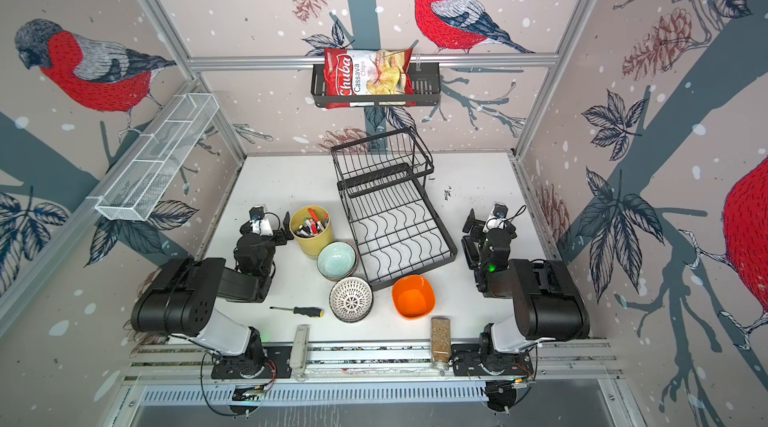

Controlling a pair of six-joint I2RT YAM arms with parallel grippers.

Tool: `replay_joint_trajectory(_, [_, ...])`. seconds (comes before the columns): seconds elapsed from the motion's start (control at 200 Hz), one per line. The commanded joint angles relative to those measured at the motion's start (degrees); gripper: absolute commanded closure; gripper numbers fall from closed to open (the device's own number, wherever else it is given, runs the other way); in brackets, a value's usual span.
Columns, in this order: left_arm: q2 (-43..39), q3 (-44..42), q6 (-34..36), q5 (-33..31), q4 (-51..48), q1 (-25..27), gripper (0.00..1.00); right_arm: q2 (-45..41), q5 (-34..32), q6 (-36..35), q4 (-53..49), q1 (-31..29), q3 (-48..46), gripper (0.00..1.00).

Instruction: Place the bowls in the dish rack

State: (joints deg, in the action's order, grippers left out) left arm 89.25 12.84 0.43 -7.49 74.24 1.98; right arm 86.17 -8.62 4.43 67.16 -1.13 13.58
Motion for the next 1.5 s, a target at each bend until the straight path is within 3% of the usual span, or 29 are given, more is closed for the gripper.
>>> replay_joint_trajectory(0.0, [-0.05, 0.25, 0.63, 1.02, 1.13, 0.06, 0.02, -0.21, 0.03, 0.01, 1.08, -0.02, -0.05, 0.00])
replay_joint_trajectory(0.27, [-2.52, -2.12, 0.55, 0.91, 3.64, 0.13, 0.02, -2.25, -3.12, 1.35, -1.20, -0.10, 0.33, 0.01])
replay_joint_trajectory(0.355, [-5.36, -1.84, -0.19, -1.65, 0.84, 0.06, 0.02, -4.22, -3.80, 1.53, -4.25, -0.18, 1.16, 0.01])
replay_joint_trajectory(0.505, [-11.53, -1.02, -1.71, -5.41, -5.93, 0.06, 0.02, -10.74, -5.77, 5.35, -21.12, -0.28, 6.29, 0.00])
replay_joint_trajectory(0.635, [-18.37, 3.18, -6.19, -9.45, -21.03, 0.13, 0.02, -13.56, -3.78, 11.29, -37.65, -0.57, 12.76, 0.00])
replay_joint_trajectory(0.745, [-23.40, 6.88, -8.67, -9.04, -33.02, 0.29, 0.02, -14.12, -3.22, 14.94, -48.52, -1.99, 16.91, 0.00])
replay_joint_trajectory(0.935, [-31.22, 12.07, -16.82, -9.19, -50.31, 1.42, 0.02, -16.05, -6.64, 18.41, -65.84, -8.56, 22.45, 0.01])
replay_joint_trajectory(1.246, [-34.84, 24.04, -26.18, -8.17, -77.22, 9.09, 0.02, -23.10, -8.08, 22.04, -82.12, -21.55, 25.39, 0.01])
replay_joint_trajectory(1.496, [-38.01, 27.84, -28.96, -8.51, -87.23, 17.69, 0.02, -30.84, -5.97, 23.90, -89.14, -26.48, 25.48, 0.01])
